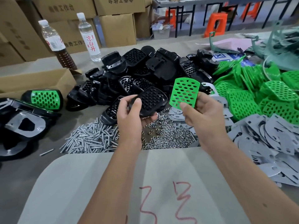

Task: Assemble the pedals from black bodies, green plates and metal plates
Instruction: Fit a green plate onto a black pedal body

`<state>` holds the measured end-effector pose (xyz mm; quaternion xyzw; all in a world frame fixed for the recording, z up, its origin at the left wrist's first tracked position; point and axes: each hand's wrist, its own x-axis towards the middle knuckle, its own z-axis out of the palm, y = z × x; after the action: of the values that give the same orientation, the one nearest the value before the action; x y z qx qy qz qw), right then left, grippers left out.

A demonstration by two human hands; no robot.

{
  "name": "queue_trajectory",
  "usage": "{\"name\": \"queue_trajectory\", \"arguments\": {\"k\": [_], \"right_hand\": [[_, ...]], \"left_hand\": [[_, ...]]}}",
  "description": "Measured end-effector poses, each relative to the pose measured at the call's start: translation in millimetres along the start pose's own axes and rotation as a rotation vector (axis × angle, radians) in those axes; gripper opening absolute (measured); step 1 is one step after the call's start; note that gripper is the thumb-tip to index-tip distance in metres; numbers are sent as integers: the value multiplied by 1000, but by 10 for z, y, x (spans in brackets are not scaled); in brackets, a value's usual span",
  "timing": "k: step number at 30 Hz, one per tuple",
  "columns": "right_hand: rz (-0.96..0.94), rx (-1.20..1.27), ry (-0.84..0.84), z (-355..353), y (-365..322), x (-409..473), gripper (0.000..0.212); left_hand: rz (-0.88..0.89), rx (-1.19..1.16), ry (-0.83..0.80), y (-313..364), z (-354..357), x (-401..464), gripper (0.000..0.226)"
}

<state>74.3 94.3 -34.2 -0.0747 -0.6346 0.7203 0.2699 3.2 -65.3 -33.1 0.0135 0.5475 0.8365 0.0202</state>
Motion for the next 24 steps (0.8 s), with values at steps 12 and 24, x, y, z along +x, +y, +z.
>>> {"name": "queue_trajectory", "arguments": {"k": [12, 24], "right_hand": [[67, 173, -117, 34, -57, 1, 30], [226, 288, -55, 63, -139, -46, 17]], "left_hand": [[-48, 17, -98, -47, 25, -3, 22], [-77, 62, -130, -68, 23, -6, 25]]}}
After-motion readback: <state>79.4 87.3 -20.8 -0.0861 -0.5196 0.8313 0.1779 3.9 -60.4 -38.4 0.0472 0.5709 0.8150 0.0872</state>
